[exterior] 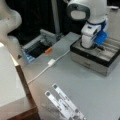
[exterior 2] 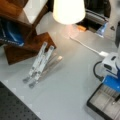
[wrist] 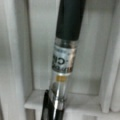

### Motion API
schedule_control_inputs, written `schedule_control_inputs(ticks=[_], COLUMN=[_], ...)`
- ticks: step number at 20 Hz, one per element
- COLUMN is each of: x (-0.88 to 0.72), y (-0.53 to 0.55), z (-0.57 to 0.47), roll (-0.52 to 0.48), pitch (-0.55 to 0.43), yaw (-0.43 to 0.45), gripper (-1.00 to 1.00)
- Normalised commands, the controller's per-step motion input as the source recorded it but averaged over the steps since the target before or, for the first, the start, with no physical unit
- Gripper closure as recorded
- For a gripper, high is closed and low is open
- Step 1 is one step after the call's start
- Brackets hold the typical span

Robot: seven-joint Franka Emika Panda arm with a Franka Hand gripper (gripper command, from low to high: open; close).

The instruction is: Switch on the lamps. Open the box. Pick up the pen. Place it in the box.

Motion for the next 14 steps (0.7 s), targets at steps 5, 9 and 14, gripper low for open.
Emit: schedule_control_inputs(ticks=[5,9,14], x=[0.23,0.22,0.18], y=[-0.35,-0.29,-0.29], z=[0.27,0.16,0.13], roll=[-0.124,-0.081,-0.083], pitch=[0.139,0.156,0.147], yaw=[0.123,0.158,0.144], gripper=[-1.0,-1.0,-1.0])
